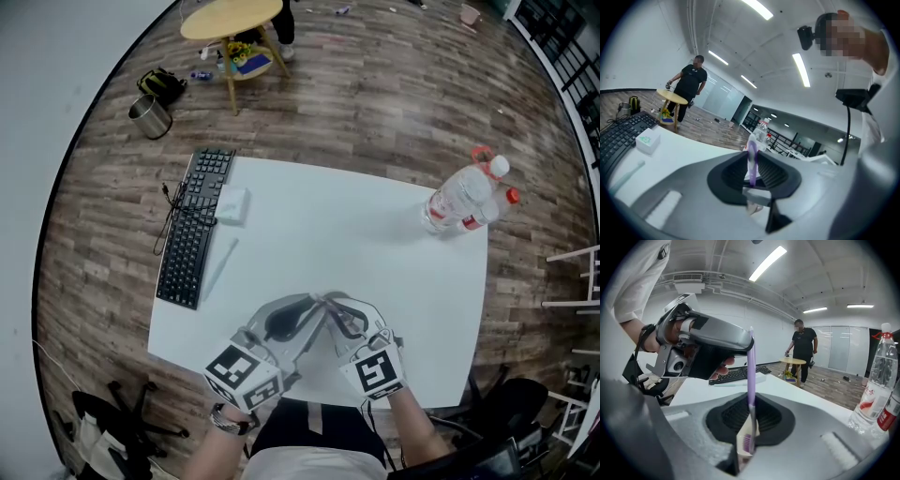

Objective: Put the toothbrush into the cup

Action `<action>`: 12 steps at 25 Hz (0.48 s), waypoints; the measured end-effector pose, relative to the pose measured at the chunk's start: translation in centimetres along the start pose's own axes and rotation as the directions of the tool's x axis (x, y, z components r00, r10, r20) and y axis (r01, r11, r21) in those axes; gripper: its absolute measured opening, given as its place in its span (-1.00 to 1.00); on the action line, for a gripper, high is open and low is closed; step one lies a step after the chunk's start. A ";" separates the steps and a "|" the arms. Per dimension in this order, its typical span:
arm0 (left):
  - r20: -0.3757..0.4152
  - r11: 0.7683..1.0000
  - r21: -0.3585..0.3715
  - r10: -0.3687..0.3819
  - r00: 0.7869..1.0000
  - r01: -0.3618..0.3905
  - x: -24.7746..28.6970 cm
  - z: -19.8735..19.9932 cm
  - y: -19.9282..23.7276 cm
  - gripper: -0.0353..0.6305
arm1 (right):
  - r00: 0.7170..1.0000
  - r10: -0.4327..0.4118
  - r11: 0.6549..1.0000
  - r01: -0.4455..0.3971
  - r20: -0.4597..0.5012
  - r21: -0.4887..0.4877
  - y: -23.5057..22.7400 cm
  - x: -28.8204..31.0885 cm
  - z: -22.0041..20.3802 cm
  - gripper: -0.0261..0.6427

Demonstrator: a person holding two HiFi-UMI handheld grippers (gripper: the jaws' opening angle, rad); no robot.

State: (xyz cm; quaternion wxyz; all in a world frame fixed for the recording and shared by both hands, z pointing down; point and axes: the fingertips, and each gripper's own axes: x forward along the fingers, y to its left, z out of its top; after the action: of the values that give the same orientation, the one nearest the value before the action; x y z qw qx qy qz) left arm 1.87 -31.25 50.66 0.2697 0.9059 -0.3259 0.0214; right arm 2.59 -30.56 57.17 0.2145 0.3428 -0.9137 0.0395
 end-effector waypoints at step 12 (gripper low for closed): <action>-0.030 0.999 -0.045 0.009 1.000 -0.010 0.1 -1.6 0.6 -0.67 | 0.996 -0.019 0.998 0.014 -0.090 -0.058 0.2 0.4 -1.4 -0.86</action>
State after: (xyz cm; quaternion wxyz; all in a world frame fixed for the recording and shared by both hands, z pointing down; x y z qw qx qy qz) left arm 1.82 -30.88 52.31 0.2949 0.8976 -0.3264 0.0288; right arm 2.70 -30.37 58.58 0.2658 0.3419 -0.9010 0.0272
